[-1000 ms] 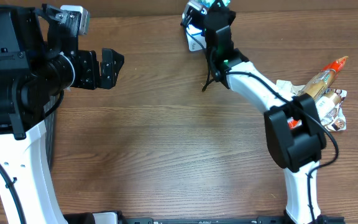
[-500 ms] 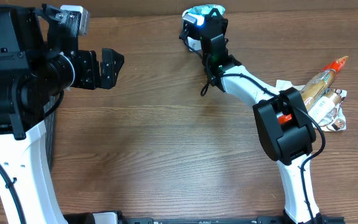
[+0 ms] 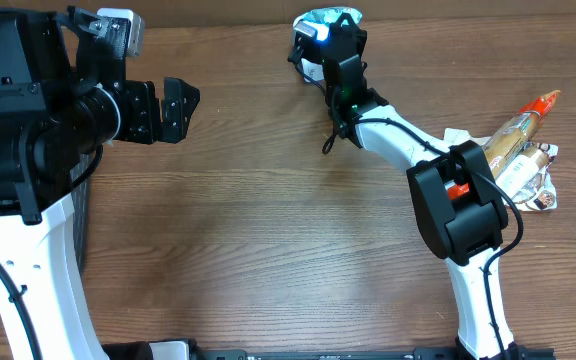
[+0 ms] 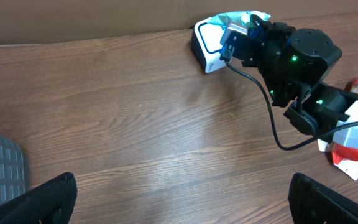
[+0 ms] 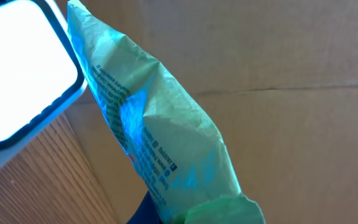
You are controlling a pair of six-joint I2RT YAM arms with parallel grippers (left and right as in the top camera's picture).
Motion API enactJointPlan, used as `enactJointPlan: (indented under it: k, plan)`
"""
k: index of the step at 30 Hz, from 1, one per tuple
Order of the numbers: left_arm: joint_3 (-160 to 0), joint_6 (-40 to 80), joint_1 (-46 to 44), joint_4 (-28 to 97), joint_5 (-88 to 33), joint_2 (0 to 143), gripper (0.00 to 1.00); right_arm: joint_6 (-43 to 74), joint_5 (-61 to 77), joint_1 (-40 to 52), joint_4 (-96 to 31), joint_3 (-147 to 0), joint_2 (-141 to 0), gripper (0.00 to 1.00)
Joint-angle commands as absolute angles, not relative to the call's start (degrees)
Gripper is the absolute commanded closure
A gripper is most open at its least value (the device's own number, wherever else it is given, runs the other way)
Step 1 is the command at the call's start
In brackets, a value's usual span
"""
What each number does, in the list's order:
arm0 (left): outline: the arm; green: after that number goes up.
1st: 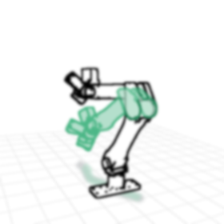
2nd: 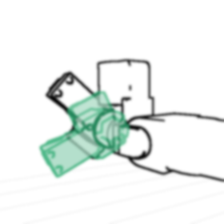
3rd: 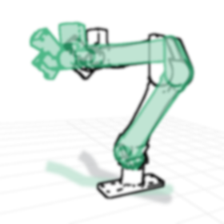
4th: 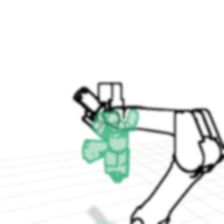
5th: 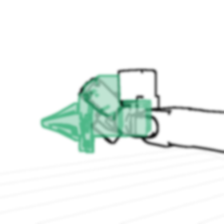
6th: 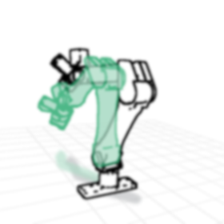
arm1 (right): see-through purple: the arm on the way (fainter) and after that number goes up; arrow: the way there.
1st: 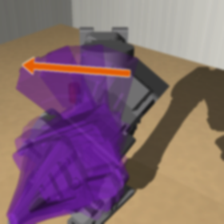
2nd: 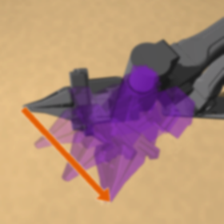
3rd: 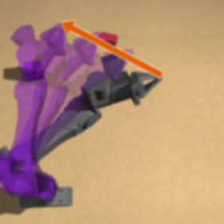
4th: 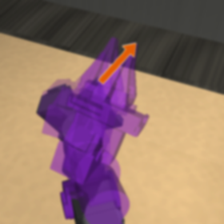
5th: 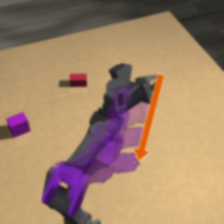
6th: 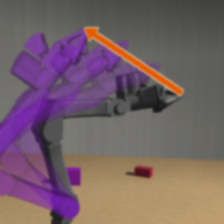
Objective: Scan the item barcode
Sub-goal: 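Carry the wipes pack right and release it beside the pile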
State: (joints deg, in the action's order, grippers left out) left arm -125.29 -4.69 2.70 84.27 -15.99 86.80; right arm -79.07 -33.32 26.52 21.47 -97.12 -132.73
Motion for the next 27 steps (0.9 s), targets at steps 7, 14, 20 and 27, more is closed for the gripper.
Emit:
enactJointPlan:
  k: [7, 14, 20, 27]
  plan:
    - [-125.73, -5.61, 2.59, 84.2, -15.88, 86.98, 0.0, -55.51, -37.26, 28.95, 7.7, -97.95, -115.9, 0.96]
    - [-125.73, -5.61, 2.59, 84.2, -15.88, 86.98, 0.0, -16.82, -23.68, 28.27, -27.2, -97.95, -96.05, 0.96]
    - [-125.73, -5.61, 2.59, 84.2, -15.88, 86.98, 0.0, 10.46, -10.13, 19.29, -49.06, -97.95, -83.09, 0.96]
    - [-125.73, -5.61, 2.59, 84.23, -15.9, 86.98, 0.0, 26.74, -8.91, 1.37, -71.42, -97.23, -79.22, 0.96]
